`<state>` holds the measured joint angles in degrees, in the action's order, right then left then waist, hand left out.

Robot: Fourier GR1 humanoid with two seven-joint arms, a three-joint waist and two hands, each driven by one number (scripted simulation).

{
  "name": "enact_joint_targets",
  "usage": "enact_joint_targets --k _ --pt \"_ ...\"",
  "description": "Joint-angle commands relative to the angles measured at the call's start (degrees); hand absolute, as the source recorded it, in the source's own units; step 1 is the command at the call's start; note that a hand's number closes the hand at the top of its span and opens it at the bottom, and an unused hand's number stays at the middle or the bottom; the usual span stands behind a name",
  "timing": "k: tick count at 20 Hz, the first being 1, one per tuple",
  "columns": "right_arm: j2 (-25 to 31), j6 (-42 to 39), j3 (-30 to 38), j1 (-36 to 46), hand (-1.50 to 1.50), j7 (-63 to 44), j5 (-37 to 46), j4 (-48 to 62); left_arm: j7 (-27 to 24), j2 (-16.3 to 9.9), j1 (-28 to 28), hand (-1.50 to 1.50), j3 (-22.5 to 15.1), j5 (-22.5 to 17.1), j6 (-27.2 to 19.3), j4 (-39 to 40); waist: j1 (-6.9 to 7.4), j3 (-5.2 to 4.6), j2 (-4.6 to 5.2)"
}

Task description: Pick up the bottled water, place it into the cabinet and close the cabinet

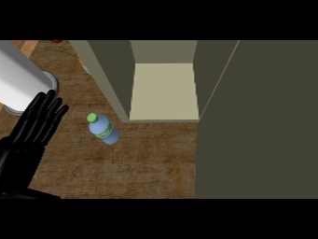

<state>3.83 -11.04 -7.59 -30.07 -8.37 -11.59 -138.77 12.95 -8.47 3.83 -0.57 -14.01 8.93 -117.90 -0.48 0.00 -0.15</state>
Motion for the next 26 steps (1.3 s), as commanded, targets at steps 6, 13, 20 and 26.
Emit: enact_joint_targets --k 6,13,20,26 --pt "1.37 -1.19 1.0 -4.64 -1.5 -0.39 -2.57 -6.54 -7.93 1.89 -2.95 -1.5 2.23 5.95 -1.21 12.06 -0.29 -0.01 0.13" --pt "0.71 -1.55 -1.96 -11.64 -1.5 1.88 0.6 -10.87 -14.2 0.42 -4.78 -1.5 5.49 6.01 1.25 23.61 -0.58 -0.06 0.12" --pt "0.19 -4.44 -4.42 -17.1 -1.5 8.92 3.42 -8.98 -25.62 -0.11 -9.39 -1.5 8.63 8.24 2.5 41.34 -1.0 -0.11 0.22" --pt "3.22 -7.23 0.0 -20.83 -1.5 11.36 -1.19 -10.56 -31.98 3.13 -13.58 -1.5 8.51 11.38 -1.31 52.75 -1.01 -0.06 0.19"
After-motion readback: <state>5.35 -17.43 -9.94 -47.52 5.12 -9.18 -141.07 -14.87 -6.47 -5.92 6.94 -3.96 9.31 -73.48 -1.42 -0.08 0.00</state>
